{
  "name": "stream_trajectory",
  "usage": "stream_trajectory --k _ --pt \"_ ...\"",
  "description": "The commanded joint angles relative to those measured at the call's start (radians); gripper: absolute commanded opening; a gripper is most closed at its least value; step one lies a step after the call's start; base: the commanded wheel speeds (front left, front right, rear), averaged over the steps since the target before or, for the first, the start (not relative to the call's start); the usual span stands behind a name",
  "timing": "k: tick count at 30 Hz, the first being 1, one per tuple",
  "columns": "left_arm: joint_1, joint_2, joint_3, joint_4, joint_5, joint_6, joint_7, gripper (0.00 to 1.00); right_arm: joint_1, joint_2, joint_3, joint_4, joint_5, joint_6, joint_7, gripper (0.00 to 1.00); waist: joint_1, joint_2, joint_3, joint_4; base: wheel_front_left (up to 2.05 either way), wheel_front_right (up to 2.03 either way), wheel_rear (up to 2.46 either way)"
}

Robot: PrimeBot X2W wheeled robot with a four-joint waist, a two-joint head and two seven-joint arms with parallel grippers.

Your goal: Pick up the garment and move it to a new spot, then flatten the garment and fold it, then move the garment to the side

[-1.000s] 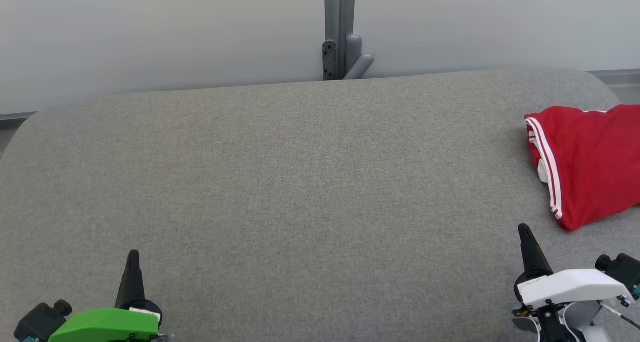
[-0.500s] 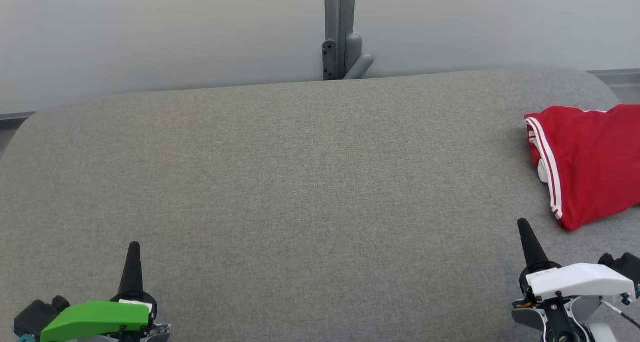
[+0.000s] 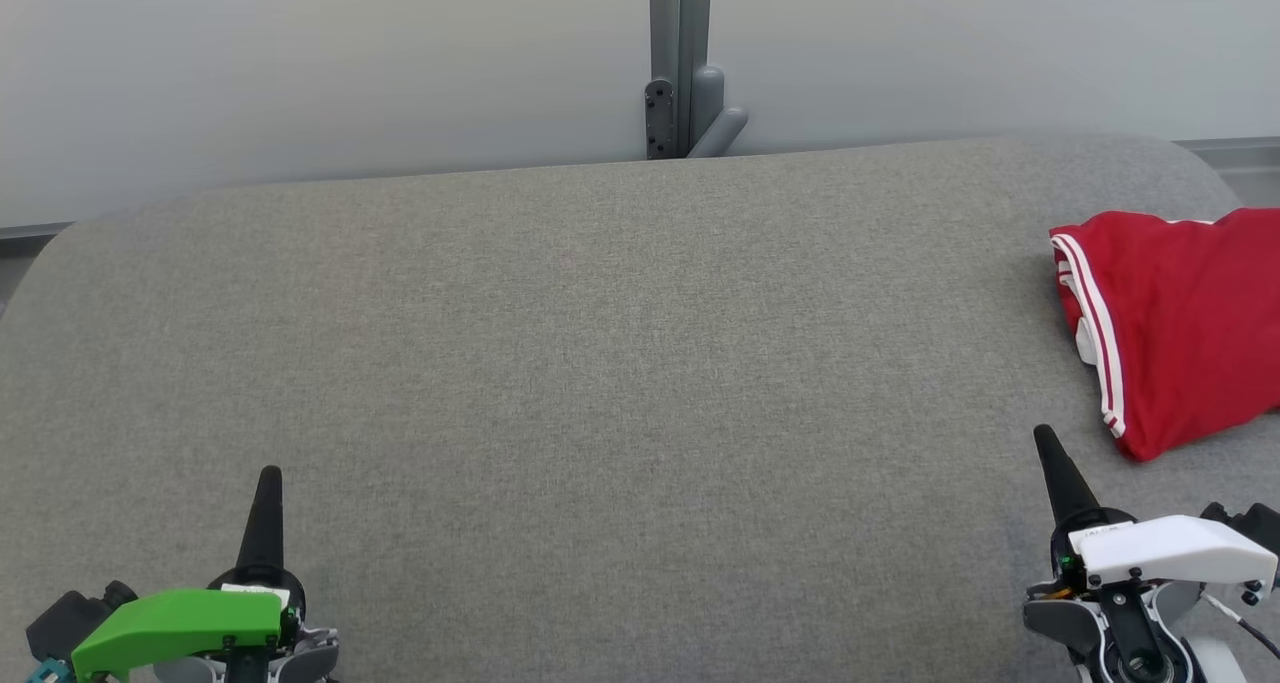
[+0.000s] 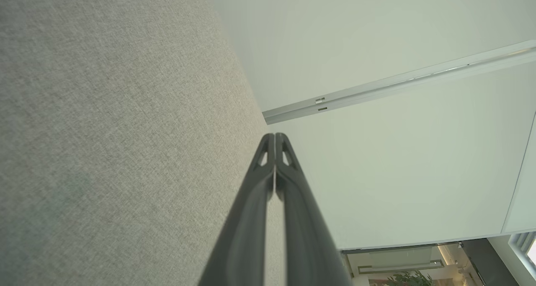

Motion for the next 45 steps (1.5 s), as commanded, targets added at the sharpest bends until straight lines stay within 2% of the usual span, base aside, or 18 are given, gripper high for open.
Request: stream_trajectory --k 1,27,40,45 --pt "-0.025 0.009 0.005 -0.006 -0.022 -0.004 0.005 0.00 -0.018 -0.006 -0.003 -0.008 0.025 0.000 0.008 0.00 0.0000 0.0025 0.000 0.000 0.00 0.00 0.00" --pt "-0.058 0.010 0.011 -0.003 -0.232 -0.009 0.061 0.00 -0.038 -0.008 -0.014 -0.005 0.262 0.000 0.063 0.00 0.0000 0.0034 0.000 0.001 0.00 0.00 0.00" --pt "-0.071 0.010 0.013 -0.002 -0.309 -0.011 0.081 0.00 -0.046 -0.008 -0.019 -0.003 0.353 0.000 0.084 0.00 0.0000 0.0037 0.000 0.001 0.00 0.00 0.00" --pt "-0.069 0.010 0.013 -0.001 -0.307 -0.011 0.082 0.00 -0.046 -0.008 -0.018 -0.003 0.353 0.000 0.085 0.00 0.0000 0.0037 0.000 0.001 0.00 0.00 0.00"
